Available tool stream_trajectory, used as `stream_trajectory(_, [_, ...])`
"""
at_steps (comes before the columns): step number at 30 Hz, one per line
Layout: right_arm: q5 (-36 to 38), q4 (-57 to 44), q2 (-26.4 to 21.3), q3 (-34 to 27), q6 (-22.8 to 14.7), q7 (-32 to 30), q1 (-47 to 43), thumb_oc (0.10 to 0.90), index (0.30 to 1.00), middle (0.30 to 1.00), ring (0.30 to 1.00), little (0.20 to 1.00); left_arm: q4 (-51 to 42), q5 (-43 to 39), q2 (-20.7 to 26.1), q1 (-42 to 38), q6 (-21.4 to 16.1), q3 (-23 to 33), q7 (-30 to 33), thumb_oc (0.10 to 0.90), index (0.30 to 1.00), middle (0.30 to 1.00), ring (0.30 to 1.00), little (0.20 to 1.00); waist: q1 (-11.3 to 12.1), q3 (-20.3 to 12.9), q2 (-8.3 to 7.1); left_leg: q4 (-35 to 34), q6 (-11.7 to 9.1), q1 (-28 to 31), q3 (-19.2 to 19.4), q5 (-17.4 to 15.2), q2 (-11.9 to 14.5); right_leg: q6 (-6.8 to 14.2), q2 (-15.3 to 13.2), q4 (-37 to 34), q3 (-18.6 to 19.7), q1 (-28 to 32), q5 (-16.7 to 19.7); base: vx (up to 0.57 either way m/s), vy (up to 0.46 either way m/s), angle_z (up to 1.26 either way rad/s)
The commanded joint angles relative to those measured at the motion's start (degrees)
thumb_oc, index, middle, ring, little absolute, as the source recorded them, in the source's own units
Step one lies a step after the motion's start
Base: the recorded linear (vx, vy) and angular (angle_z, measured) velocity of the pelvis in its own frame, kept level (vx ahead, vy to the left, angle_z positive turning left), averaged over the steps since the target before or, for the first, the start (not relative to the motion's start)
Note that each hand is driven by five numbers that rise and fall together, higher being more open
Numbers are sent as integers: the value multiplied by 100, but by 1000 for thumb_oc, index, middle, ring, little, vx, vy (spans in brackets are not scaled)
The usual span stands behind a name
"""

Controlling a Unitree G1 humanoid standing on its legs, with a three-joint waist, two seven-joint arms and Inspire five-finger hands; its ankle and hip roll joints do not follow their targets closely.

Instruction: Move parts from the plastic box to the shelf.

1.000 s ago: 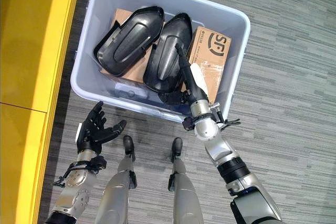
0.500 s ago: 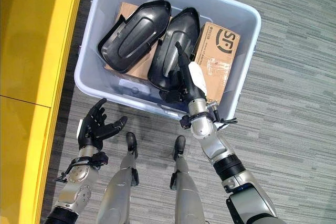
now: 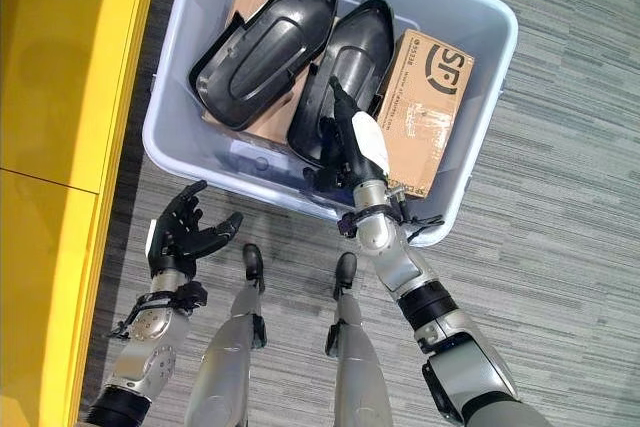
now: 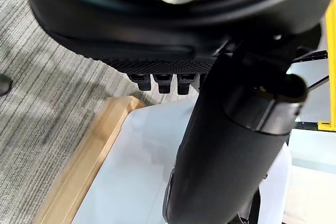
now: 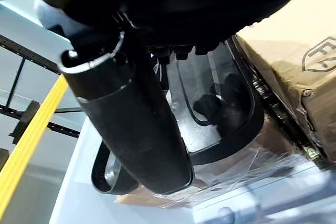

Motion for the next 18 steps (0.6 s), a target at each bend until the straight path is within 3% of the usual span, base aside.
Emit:
stream_trajectory(1, [-195, -329, 15, -1, -308, -328, -667, 900, 1000, 1000, 1000, 1000, -424, 247, 150, -88, -251, -227, -54, 900, 1000, 1000, 1000, 1000, -61, -53, -76, 970, -80, -160, -512, -1000, -71, 349, -216, 531, 5, 19, -427, -28, 26, 4])
stream_trajectory(10, [-718, 162, -54, 69, -63, -764, -1182, 900, 1000, 1000, 1000, 1000, -598, 204, 311, -169, -290, -318, 33, 900, 1000, 1000, 1000, 1000, -16, 113, -20, 1673, 4, -993, -777, -1225, -151, 293, -248, 942, 14, -603, -504, -55, 24, 5])
stream_trajectory(18, [-1366, 602, -101, 181, 265, -1283, -1674, 900, 1000, 1000, 1000, 1000, -660, 276, 427, -356, -323, -360, 279, 900, 1000, 1000, 1000, 1000, -45, 114, 225, 3025, 120, -2293, -1044, -1668, -179, 155, -180, 2441, 126, -2036, -1012, -52, 42, 12])
